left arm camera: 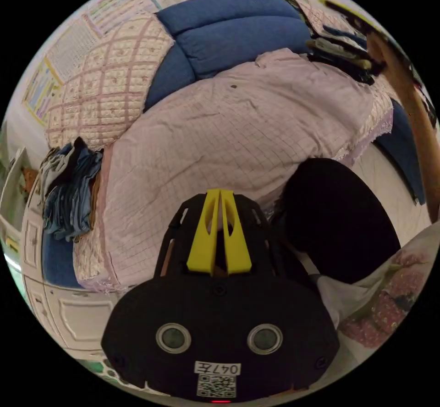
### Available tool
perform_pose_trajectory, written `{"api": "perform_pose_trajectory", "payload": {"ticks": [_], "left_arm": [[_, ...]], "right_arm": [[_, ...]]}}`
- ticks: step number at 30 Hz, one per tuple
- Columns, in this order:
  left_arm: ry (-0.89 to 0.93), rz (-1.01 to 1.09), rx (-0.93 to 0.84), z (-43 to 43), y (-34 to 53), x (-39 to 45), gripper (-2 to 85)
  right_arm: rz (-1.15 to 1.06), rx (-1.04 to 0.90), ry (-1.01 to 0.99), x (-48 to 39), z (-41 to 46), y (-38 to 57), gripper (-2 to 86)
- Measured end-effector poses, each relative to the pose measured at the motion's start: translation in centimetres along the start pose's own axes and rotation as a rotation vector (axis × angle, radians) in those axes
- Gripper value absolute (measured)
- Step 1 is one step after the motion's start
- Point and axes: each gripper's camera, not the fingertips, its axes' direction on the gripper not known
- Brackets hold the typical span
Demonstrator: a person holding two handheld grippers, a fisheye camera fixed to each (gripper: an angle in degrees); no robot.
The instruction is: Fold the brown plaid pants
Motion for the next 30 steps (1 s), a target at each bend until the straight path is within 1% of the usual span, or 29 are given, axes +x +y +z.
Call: {"api": "perform_pose_trajectory", "payload": {"ticks": [1,2,3,4,5,6,8,9,10,11,12,13,14,15,17,18,20,22,24,26,30], "left_arm": [[-0.027,-0.062,0.03,-1.7,-1.8,-3.0,0.3],[-0.056,-0.11,0.057,-3.5,-3.7,-6.5,1.3],[-0.075,-0.131,0.068,-4.4,-4.7,-8.3,2.0],[-0.134,-0.176,0.095,-6.3,-7.0,-12.2,3.4],[-0.214,-0.22,0.128,-8.3,-9.2,-16.2,5.4],[-0.255,-0.237,0.147,-9.3,-10.4,-18.1,6.3],[-0.375,-0.293,0.221,-12.6,-15.5,-26.1,8.5],[-0.395,-0.307,0.235,-13.3,-16.9,-28.2,8.7],[-0.409,-0.343,0.255,-14.7,-19.8,-32.7,9.4],[-0.396,-0.396,0.278,-15.9,-22.7,-37.5,10.1],[-0.385,-0.426,0.293,-16.5,-24.1,-40.0,10.3],[-0.357,-0.486,0.321,-17.6,-26.9,-44.9,10.6],[-0.336,-0.525,0.34,-18.4,-30.0,-49.6,10.4],[-0.338,-0.54,0.346,-18.7,-31.5,-51.6,10.3],[-0.389,-0.59,0.349,-19.3,-38.2,-58.1,9.1],[-0.399,-0.595,0.347,-19.4,-39.9,-59.4,9.0],[-0.431,-0.607,0.328,-19.1,-46.9,-64.2,8.8],[-0.455,-0.619,0.302,-18.4,-51.8,-67.3,9.1],[-0.432,-0.66,0.272,-17.4,-56.1,-70.6,9.2],[-0.365,-0.732,0.23,-15.9,-60.6,-74.6,9.5],[-0.306,-0.819,0.183,-14.0,-65.8,-78.1,9.2]], "right_arm": [[0.031,-0.052,-0.183,-2.4,0.9,-1.6,4.2],[-0.015,-0.098,-0.306,-5.3,1.6,-3.2,4.5],[-0.06,-0.123,-0.326,-6.9,1.9,-4.0,4.6],[-0.167,-0.169,-0.299,-10.1,2.3,-5.7,3.8],[-0.248,-0.173,-0.237,-12.8,2.3,-7.3,3.0],[-0.279,-0.157,-0.211,-14.0,2.1,-8.2,2.6],[-0.357,-0.068,-0.163,-17.6,1.3,-11.5,1.6],[-0.372,-0.063,-0.157,-18.3,1.2,-12.4,1.4],[-0.397,-0.08,-0.151,-19.7,1.5,-14.4,1.1],[-0.411,-0.109,-0.154,-20.7,2.0,-16.4,0.7],[-0.436,-0.117,-0.152,-21.2,2.2,-17.5,0.5],[-0.446,-0.131,-0.126,-21.7,2.6,-19.8,0.2],[-0.411,-0.138,-0.127,-21.6,2.9,-22.3,0.0],[-0.408,-0.144,-0.148,-21.6,3.1,-23.4,-0.2],[-0.459,-0.178,-0.218,-22.3,3.9,-27.5,-0.4],[-0.476,-0.184,-0.221,-22.6,4.0,-28.5,-0.4],[-0.515,-0.196,-0.217,-23.7,4.6,-32.6,-0.5],[-0.533,-0.217,-0.212,-24.4,5.3,-35.6,-0.5],[-0.538,-0.253,-0.205,-24.9,6.1,-38.6,-0.5],[-0.538,-0.298,-0.201,-25.3,7.0,-42.3,-0.6],[-0.563,-0.32,-0.203,-26.1,7.4,-47.2,-0.5]]}}
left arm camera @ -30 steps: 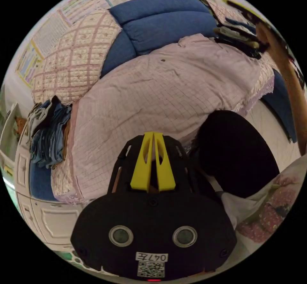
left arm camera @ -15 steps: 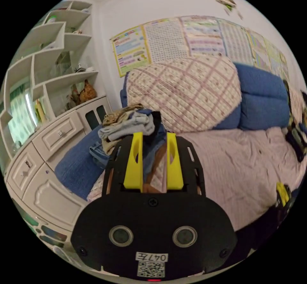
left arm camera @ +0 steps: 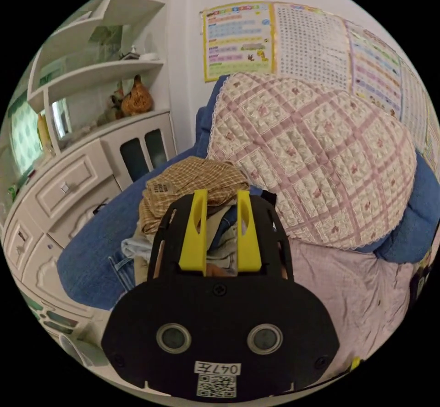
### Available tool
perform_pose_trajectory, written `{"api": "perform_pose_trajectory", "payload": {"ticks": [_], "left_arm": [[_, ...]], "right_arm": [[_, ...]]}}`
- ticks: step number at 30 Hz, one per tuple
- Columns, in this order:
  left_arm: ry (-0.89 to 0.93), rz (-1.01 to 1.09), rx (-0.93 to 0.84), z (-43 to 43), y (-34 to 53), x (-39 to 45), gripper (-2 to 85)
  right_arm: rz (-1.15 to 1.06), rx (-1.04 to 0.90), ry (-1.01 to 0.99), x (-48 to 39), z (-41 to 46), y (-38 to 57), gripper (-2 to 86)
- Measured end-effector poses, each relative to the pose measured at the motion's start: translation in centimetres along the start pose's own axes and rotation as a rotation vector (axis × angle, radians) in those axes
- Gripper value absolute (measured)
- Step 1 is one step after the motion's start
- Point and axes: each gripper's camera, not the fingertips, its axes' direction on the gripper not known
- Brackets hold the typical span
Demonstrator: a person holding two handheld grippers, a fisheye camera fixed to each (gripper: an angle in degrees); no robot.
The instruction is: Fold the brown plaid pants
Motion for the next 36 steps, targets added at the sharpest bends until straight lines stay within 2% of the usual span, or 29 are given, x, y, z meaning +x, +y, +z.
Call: {"api": "perform_pose_trajectory", "payload": {"ticks": [4,9,15,21,23,28,30,32,34,36], "left_arm": [[-0.105,-0.021,-0.019,-0.4,-3.7,3.5,4.8],[0.009,-0.113,0.075,-6.1,-4.2,4.0,0.2],[0.144,-0.071,0.276,-20.8,1.6,4.7,-0.5],[0.348,0.134,0.383,-39.1,13.6,12.0,-0.5],[0.426,0.157,0.36,-43.7,19.7,15.7,-0.5],[0.565,0.225,0.239,-47.4,33.5,23.8,-0.3],[0.69,0.296,0.106,-46.9,39.6,27.9,-0.1],[0.817,0.453,-0.118,-45.5,48.2,34.3,0.6],[0.875,0.477,-0.21,-45.3,53.7,36.2,1.5],[0.922,0.419,-0.199,-46.7,57.2,34.4,2.7]], "right_arm": [[-0.065,-0.012,0.022,1.1,-1.6,-4.3,-0.5],[-0.043,-0.021,0.015,3.8,-3.5,-7.3,-0.5],[-0.053,0.008,0.034,6.1,-6.3,-8.9,-0.5],[-0.066,0.041,0.059,7.9,-8.9,-8.3,-0.5],[-0.048,0.055,0.068,8.9,-9.8,-7.4,-0.6],[-0.023,0.08,0.106,10.5,-11.7,-4.7,-0.6],[-0.013,0.095,0.128,11.0,-12.4,-3.2,-0.5],[0.039,0.109,0.154,12.4,-13.2,-1.0,-0.5],[0.118,0.122,0.157,13.9,-13.7,0.8,-0.4],[0.186,0.125,0.132,15.7,-13.9,2.7,-0.3]]}}
